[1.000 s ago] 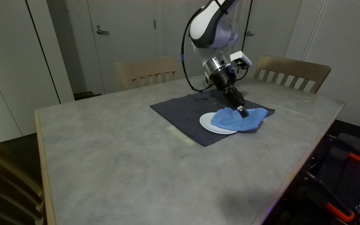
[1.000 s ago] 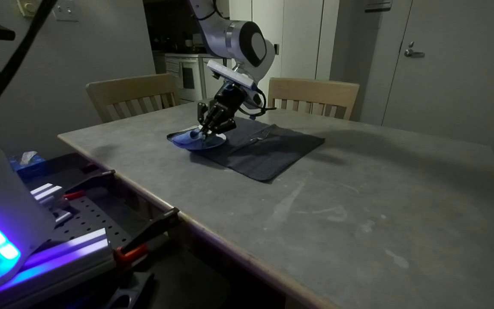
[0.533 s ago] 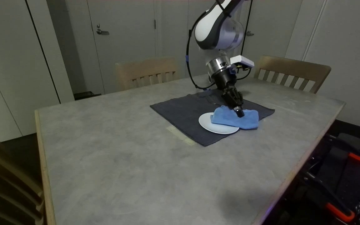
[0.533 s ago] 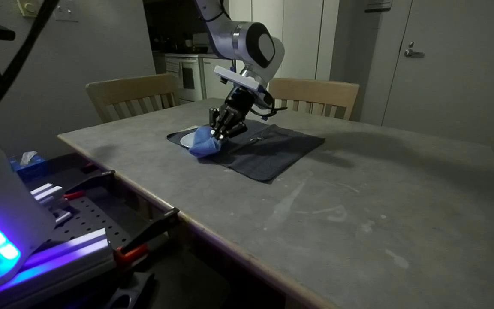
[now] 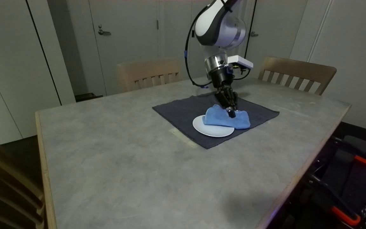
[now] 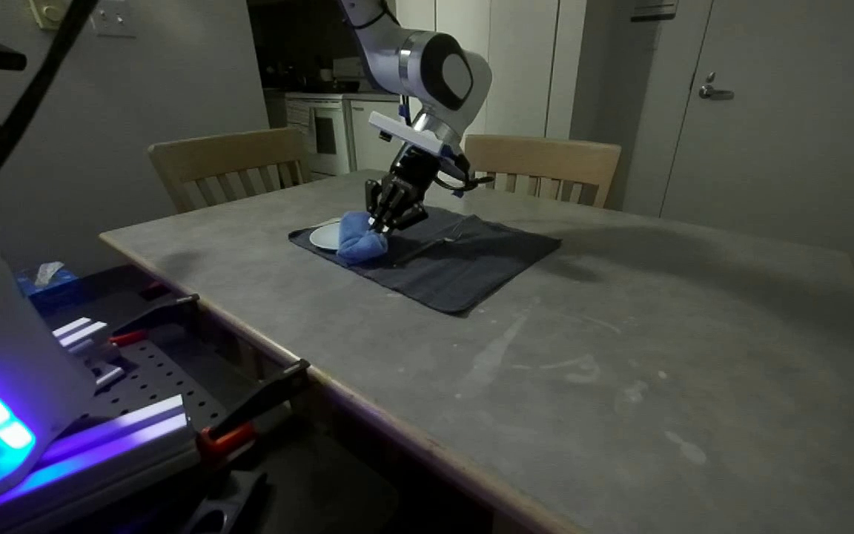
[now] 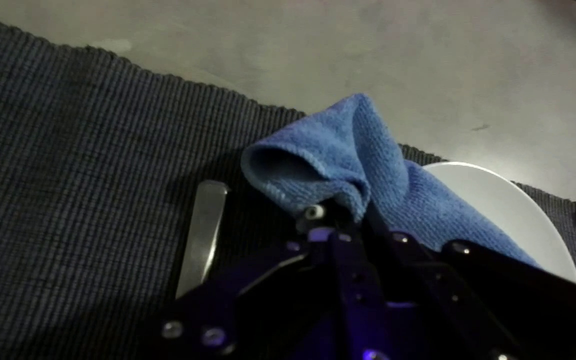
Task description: Use the towel to wipe the plate
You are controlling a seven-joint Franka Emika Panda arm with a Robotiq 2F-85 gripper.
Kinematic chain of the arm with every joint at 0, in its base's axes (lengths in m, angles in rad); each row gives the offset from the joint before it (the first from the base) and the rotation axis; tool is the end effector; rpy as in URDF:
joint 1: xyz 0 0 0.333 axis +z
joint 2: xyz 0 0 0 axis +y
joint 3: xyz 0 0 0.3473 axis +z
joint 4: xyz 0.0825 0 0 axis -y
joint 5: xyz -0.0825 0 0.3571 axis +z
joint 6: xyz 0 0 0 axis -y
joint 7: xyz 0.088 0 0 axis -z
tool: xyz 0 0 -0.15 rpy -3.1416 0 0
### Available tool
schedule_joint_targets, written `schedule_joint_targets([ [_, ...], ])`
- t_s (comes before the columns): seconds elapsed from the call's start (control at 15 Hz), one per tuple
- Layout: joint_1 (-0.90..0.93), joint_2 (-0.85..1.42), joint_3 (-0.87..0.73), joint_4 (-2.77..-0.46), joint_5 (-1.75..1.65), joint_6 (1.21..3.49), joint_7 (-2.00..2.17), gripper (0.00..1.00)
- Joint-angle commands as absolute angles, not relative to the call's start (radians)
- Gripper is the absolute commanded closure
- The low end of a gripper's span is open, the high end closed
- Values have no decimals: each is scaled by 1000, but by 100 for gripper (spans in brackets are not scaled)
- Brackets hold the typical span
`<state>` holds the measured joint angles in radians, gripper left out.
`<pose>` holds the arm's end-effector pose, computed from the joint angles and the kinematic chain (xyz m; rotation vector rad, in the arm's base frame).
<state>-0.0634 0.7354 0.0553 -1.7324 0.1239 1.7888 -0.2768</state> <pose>0.5570 0.0106 0.1374 -2.7367 -0.2717 0.9311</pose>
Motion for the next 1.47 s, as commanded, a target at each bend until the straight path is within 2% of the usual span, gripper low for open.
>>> schedule_joint_targets([
  [0.0,-58,680,68,-1772,144,1815,-245,98],
  [0.4,12,596,62,-1801,69,1769,-147,98],
  [1.13,-6,678,126,-1769,216,1876,-206,98],
  [1.4,-1,696,125,-1753,254,1832,-219,98],
])
